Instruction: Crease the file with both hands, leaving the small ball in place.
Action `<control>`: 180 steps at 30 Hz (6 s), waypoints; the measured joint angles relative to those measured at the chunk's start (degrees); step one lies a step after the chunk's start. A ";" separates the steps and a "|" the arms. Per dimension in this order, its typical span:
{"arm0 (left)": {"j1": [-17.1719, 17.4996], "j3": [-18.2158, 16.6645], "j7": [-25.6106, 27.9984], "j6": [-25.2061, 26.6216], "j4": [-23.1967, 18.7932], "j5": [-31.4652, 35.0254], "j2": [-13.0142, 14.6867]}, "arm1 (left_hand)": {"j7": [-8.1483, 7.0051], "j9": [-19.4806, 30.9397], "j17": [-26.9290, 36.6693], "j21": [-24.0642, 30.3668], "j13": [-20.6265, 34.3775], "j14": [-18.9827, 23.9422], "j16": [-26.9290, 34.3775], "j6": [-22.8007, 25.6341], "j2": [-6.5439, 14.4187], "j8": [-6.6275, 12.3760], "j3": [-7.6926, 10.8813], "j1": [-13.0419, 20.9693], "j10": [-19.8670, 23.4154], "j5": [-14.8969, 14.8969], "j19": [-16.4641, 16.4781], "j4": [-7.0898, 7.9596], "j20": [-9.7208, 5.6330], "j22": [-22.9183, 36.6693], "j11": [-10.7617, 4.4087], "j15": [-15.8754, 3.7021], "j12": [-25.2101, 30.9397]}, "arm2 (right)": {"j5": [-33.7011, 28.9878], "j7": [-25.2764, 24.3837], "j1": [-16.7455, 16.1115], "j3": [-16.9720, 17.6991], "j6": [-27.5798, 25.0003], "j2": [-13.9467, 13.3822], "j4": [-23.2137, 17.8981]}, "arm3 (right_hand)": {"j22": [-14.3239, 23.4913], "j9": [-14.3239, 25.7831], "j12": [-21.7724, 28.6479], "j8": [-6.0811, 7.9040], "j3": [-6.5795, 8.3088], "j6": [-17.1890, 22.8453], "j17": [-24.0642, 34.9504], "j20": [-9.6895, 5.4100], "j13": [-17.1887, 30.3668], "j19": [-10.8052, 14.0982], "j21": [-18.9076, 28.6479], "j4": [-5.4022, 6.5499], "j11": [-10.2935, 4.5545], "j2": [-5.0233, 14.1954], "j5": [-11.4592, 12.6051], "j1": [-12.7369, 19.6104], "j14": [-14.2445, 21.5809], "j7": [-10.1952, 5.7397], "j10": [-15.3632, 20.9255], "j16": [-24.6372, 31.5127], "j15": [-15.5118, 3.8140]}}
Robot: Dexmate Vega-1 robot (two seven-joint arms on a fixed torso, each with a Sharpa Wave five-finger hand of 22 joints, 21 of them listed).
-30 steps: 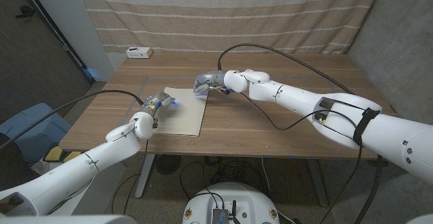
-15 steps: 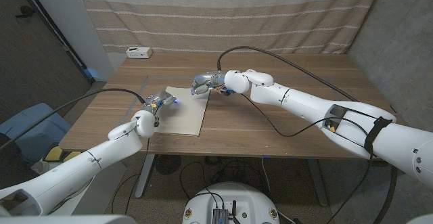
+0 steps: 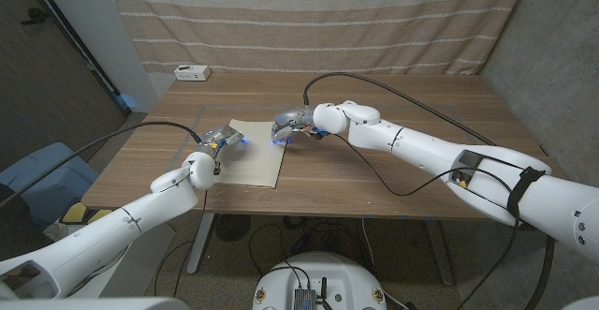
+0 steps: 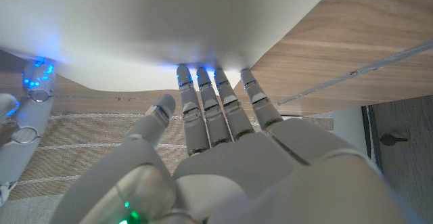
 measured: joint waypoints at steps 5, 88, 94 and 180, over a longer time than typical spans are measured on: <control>-0.20 0.13 -0.03 0.13 0.00 0.04 -0.12 | 0.00 0.00 0.00 0.00 0.00 0.00 0.00 0.00 0.00 0.00 0.00 0.00 0.00 0.00 0.00 0.00 0.00 0.00 0.00 0.00 0.00 | -0.20 0.89 0.02 -0.33 0.47 0.08 0.50 | 0.00 0.00 0.00 0.00 -0.08 0.00 0.00 0.31 0.03 0.31 0.00 0.08 0.14 0.00 0.00 0.00 -0.01 0.00 0.15 0.00 0.00; -2.96 1.47 -0.47 -0.44 1.89 0.85 -1.85 | -0.01 -0.01 0.08 0.01 -0.02 -2.07 -0.51 -1.71 -0.31 -0.66 0.21 -0.92 -1.40 1.27 -0.78 1.64 -0.31 0.02 0.70 -0.04 -1.00 | -0.65 7.32 -4.84 2.66 5.48 -4.55 -10.27 | -0.04 -0.02 -1.26 -0.17 -0.45 2.65 1.11 -0.61 0.03 0.17 -1.89 -1.43 0.33 -0.36 -0.46 -1.14 -2.59 0.20 -1.12 -0.73 0.27; -2.67 0.80 0.73 -1.80 1.72 0.73 -1.95 | -1.32 -0.01 0.42 -0.77 -0.02 -5.50 -0.67 -6.36 -0.29 -1.72 -0.18 -0.90 -4.72 1.27 -2.68 1.26 0.62 0.02 0.81 0.37 -2.01 | -0.88 4.63 -5.37 3.92 5.83 -5.08 -10.90 | 0.01 -0.02 -1.26 -0.43 -0.65 2.64 1.11 -0.92 0.03 -0.14 -1.88 -1.63 0.17 -0.36 -0.46 -1.14 -3.13 0.21 -1.37 -1.18 0.17; -0.02 -14.16 -14.89 -52.60 22.26 -35.99 -12.09 | -7.78 -0.94 0.15 -3.27 -0.68 -22.32 -0.66 -35.25 -1.43 -1.68 -5.99 -4.02 -27.75 -4.07 -8.32 2.40 -0.51 0.14 -1.95 1.03 -2.65 | 59.36 -8.83 -21.21 35.47 31.52 4.82 15.11 | -0.01 -0.02 -2.42 -0.82 -4.75 -11.01 -0.17 1.25 0.03 -3.50 -4.94 -2.06 1.60 -3.38 -0.67 -6.12 -10.34 0.78 -13.60 -4.76 5.22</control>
